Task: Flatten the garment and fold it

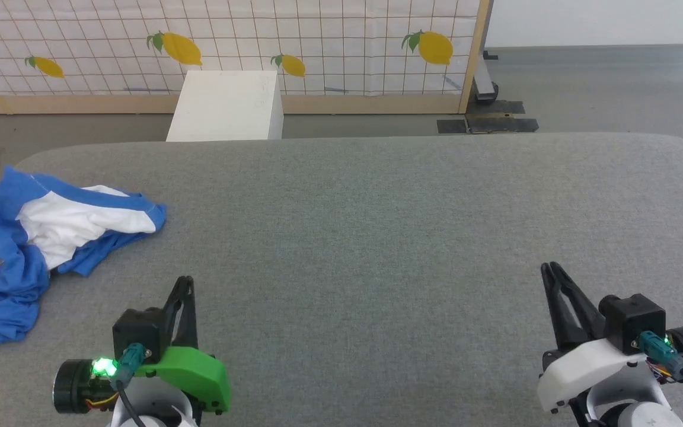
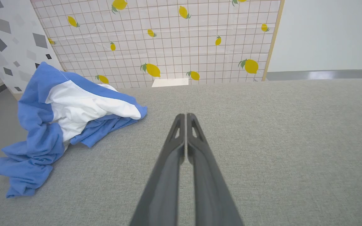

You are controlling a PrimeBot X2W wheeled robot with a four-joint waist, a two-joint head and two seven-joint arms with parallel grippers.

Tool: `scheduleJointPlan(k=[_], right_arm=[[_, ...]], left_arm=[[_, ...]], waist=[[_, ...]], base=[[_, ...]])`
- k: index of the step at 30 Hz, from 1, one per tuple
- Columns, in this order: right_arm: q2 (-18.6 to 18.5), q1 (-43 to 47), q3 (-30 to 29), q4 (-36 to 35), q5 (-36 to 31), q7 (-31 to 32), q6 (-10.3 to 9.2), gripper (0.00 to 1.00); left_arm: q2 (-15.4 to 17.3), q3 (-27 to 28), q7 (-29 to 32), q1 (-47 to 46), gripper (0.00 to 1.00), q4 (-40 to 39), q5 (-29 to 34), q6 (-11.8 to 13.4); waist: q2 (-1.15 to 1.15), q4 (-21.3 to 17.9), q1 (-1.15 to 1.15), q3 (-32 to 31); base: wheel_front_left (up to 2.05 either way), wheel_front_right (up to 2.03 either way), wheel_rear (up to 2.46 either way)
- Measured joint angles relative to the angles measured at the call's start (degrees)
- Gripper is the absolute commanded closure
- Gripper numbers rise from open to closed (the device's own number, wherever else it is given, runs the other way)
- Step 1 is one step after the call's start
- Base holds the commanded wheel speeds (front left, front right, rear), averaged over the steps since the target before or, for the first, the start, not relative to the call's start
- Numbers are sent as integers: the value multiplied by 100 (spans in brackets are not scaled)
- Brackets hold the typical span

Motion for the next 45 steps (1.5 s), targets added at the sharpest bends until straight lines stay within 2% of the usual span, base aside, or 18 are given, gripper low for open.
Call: scheduleJointPlan(k=[1,2,23,45], right_arm=[[0,1,-2,0,0,0,0,100],[0,1,-3,0,0,0,0,0],[0,18,-283,2,123,-216,0,0],[0,34,-365,-3,126,-475,0,0]], left_arm=[[0,-5,0,2,100,0,0,0],[0,-12,-1,2,0,0,-1,0],[0,-12,-211,32,0,-34,-140,-3],[0,-4,-483,196,0,-119,-252,1]], waist=[[0,0,0,0],[0,0,0,0],[0,97,0,25],[0,738,0,-5]], base=[[0,0,0],[0,0,0],[0,0,0],[0,0,0]])
